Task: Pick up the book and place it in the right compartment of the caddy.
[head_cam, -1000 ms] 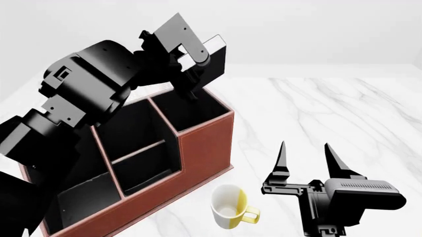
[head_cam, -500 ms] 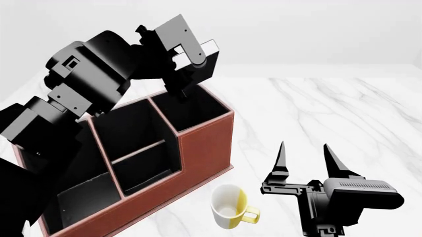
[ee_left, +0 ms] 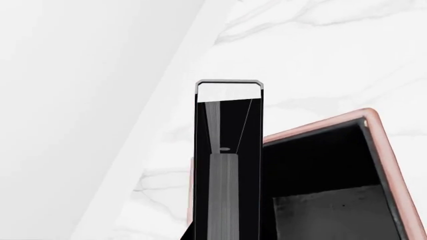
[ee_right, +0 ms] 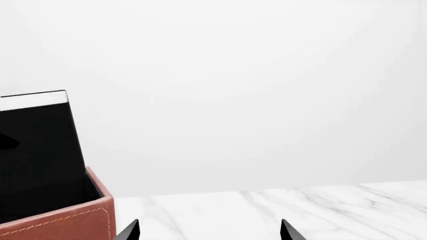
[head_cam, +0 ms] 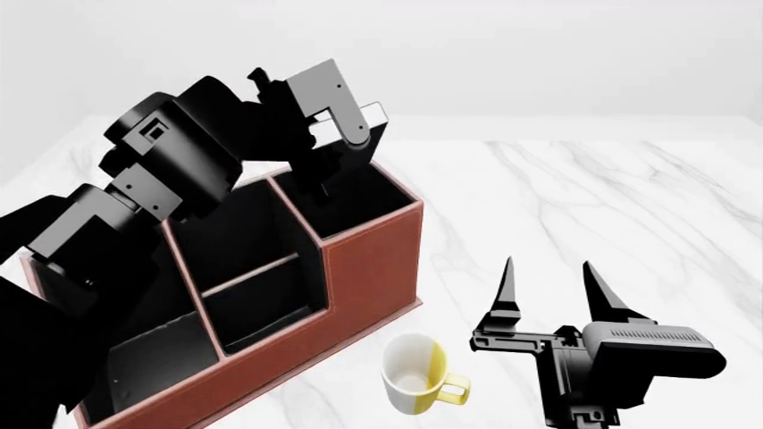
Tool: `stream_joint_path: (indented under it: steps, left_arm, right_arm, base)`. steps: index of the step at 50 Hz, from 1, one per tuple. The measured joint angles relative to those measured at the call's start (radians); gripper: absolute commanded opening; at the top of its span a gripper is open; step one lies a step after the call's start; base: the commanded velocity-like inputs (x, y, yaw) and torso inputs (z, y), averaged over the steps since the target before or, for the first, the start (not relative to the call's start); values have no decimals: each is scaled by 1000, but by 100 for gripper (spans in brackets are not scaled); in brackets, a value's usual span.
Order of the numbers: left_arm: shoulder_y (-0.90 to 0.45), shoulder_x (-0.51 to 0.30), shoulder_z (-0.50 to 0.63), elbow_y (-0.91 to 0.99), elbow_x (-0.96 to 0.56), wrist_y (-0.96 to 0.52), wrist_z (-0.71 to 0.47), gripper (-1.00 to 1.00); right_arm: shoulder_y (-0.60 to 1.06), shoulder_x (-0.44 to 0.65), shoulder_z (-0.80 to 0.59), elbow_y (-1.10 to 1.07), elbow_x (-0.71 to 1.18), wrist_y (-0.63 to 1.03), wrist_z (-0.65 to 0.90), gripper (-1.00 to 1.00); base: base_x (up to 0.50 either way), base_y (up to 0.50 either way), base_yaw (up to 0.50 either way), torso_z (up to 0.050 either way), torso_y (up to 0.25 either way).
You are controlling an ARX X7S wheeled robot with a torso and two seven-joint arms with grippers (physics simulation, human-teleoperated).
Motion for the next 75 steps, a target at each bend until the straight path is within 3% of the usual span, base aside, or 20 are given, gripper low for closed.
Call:
stream_joint_path:
  steps: [32,33,47,58,67,75]
  left_arm:
    - [81,75,9,-171,4,103,-6,-100]
    - [82,80,9,-184,5,111,-8,100]
    - [74,122,-41,-308,5,222,-73,100]
    - [90,96,-118,-285,-43,265,-160,100]
    - [187,-35,-263,52,-164,215,-359,100]
    - [398,-175,-468,461,-333,211,-635,100]
  right_arm:
    - [-10,9,-10,7,3,-11,13,100]
    - [-10,9,-10,7,3,-11,13,100]
    - [-13,14,-15,9,4,-12,19,100]
    - [-10,19,-19,10,4,-11,22,100]
    - [-8,27,-16,4,-5,-12,31,100]
    - [-4,40,-9,-17,-37,-11,54,100]
  base:
    - [0,0,0,0,1]
    - [0,0,0,0,0]
    - [0,0,0,0,0]
    - [0,0,0,0,0]
    - [0,0,0,0,0]
    - [0,0,0,0,0]
